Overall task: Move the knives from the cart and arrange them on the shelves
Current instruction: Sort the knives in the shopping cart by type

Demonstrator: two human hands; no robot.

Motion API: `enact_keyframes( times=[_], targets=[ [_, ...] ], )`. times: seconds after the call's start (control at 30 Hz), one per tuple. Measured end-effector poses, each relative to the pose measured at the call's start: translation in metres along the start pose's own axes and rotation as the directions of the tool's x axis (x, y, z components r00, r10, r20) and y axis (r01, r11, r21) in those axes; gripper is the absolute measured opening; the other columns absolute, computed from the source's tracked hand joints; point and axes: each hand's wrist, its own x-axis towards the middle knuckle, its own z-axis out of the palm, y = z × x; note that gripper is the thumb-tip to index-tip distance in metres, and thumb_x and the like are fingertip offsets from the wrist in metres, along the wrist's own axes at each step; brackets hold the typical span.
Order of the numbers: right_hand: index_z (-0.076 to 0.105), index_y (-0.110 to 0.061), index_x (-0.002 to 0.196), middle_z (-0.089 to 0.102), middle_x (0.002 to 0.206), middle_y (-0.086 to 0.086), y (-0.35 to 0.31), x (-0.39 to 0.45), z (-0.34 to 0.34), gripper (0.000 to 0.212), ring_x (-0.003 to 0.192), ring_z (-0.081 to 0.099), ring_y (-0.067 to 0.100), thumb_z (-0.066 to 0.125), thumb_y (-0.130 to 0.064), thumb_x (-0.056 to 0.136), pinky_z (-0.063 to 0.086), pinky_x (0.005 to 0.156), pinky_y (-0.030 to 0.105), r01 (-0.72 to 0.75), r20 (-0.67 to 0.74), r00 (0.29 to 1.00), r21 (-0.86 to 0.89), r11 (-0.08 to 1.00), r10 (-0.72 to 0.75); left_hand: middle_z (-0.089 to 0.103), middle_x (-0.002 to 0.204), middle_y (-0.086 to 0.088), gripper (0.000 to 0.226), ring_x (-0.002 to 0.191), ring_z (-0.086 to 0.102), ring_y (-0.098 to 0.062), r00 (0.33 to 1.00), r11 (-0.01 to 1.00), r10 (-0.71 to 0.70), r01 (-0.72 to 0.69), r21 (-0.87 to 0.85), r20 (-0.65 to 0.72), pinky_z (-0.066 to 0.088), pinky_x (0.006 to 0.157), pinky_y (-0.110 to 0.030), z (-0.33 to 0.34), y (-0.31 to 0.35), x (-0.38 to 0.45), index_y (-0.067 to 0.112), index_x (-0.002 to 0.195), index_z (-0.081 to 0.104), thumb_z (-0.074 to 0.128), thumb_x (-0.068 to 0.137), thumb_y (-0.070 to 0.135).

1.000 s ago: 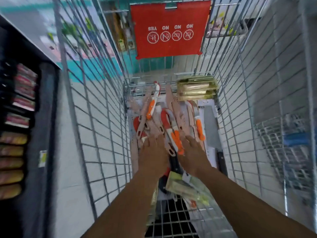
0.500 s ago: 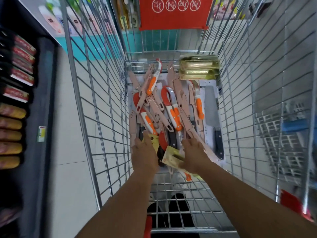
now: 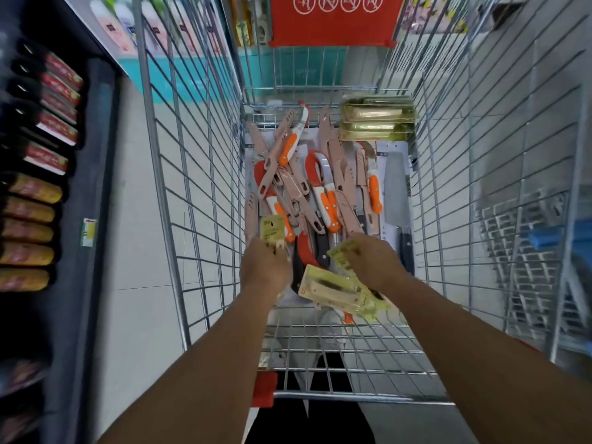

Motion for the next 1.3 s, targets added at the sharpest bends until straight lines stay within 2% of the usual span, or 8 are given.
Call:
enact_keyframes(
  times=[0.17,0.37,0.57,0.67,0.77,0.87,1.07,1.3],
  targets=[
    [0.058,-0.018,0.107,0.062,0.101,0.0,-0.014,-0.002,0.014,0.017,0.09,0.061,0.019,0.056,-0.022,0.091,0.054,0.081,0.038,0.087,0.277,0.955,0.073,0.993,-0.104,0.061,0.092,-0.008,0.015,0.072,0.053,-0.021,0.997,0.995,-0.041,0.046,-0.083,0.064,0.035,0.051,-0.026,0.004,-0.003,-0.004,0.009,0.102,0.054,0.052,0.094,0.021],
    [0.037,-0.019,0.137,0.05,0.129,0.005,0.008,-0.011,0.036,0.085,0.116,0.05,0.025,0.082,-0.031,0.066,0.047,0.095,0.039,0.045,0.331,0.944,-0.162,0.986,0.011,0.056,0.089,-0.003,0.022,0.077,0.052,-0.022,0.987,0.998,-0.056,0.062,-0.034,0.15,0.038,0.061,-0.027,0.006,-0.014,-0.008,0.008,0.111,0.054,0.056,0.093,0.019],
    [0.052,-0.016,0.101,0.059,0.096,0.001,-0.005,-0.012,0.022,0.029,0.084,0.054,0.017,0.07,-0.028,0.081,0.042,0.07,0.026,0.086,0.348,0.937,-0.14,0.986,-0.032,0.063,0.093,-0.008,0.016,0.075,0.056,-0.022,0.98,0.99,-0.08,0.099,-0.096,0.183,0.034,0.047,-0.023,0.006,-0.017,-0.006,0.009,0.104,0.06,0.055,0.092,0.019],
    [0.061,-0.012,0.09,0.064,0.082,0.003,-0.012,-0.007,0.01,0.021,0.076,0.063,0.02,0.075,-0.021,0.077,0.052,0.073,0.032,-0.071,0.257,0.966,0.124,0.99,0.037,0.061,0.094,-0.007,0.019,0.072,0.054,-0.02,0.989,0.987,-0.06,0.079,-0.137,0.136,0.032,0.041,-0.022,0.002,-0.01,-0.003,0.008,0.107,0.057,0.054,0.094,0.021],
    [0.064,-0.011,0.089,0.067,0.077,0.005,-0.018,-0.001,-0.004,0.022,0.064,0.064,0.019,0.079,-0.016,0.074,0.053,0.067,0.032,-0.207,0.183,0.972,0.375,0.904,0.147,0.061,0.097,-0.007,0.019,0.069,0.053,-0.018,0.992,0.967,-0.091,0.109,-0.232,0.091,0.037,0.043,-0.022,-0.004,-0.002,0.003,0.008,0.108,0.055,0.057,0.093,0.02],
    [0.066,-0.005,0.092,0.069,0.087,0.011,-0.023,0.006,-0.013,0.026,0.077,0.066,0.025,0.08,-0.017,0.074,0.054,0.07,0.034,-0.272,0.089,0.96,0.524,0.807,0.265,0.062,0.102,-0.01,0.026,0.088,0.06,-0.029,0.987,0.936,-0.142,0.159,-0.313,0.077,0.042,0.06,-0.027,-0.013,0.009,0.01,0.006,0.112,0.055,0.059,0.091,0.021],
    [0.063,-0.007,0.09,0.059,0.07,0.004,-0.043,0.016,-0.026,0.016,0.057,0.053,0.013,0.073,-0.015,0.082,0.037,0.049,0.023,-0.239,0.006,0.908,0.829,0.505,0.419,0.069,0.097,-0.012,0.016,0.092,0.067,-0.03,0.905,0.719,-0.09,0.348,-0.601,0.416,0.053,0.087,-0.05,-0.021,0.033,0.017,0.012,0.098,0.064,0.064,0.084,0.021],
    [0.064,-0.011,0.086,0.065,0.071,0.004,-0.052,0.036,-0.043,0.01,0.05,0.063,0.01,0.073,-0.015,0.083,0.05,0.049,0.02,-0.227,0.106,0.902,0.942,0.249,0.419,0.067,0.11,-0.012,0.045,0.094,0.067,-0.026,0.943,0.788,0.046,0.169,-0.593,0.329,0.057,0.081,-0.039,-0.015,0.067,0.042,0.009,0.12,0.055,0.064,0.087,0.037]
  ],
)
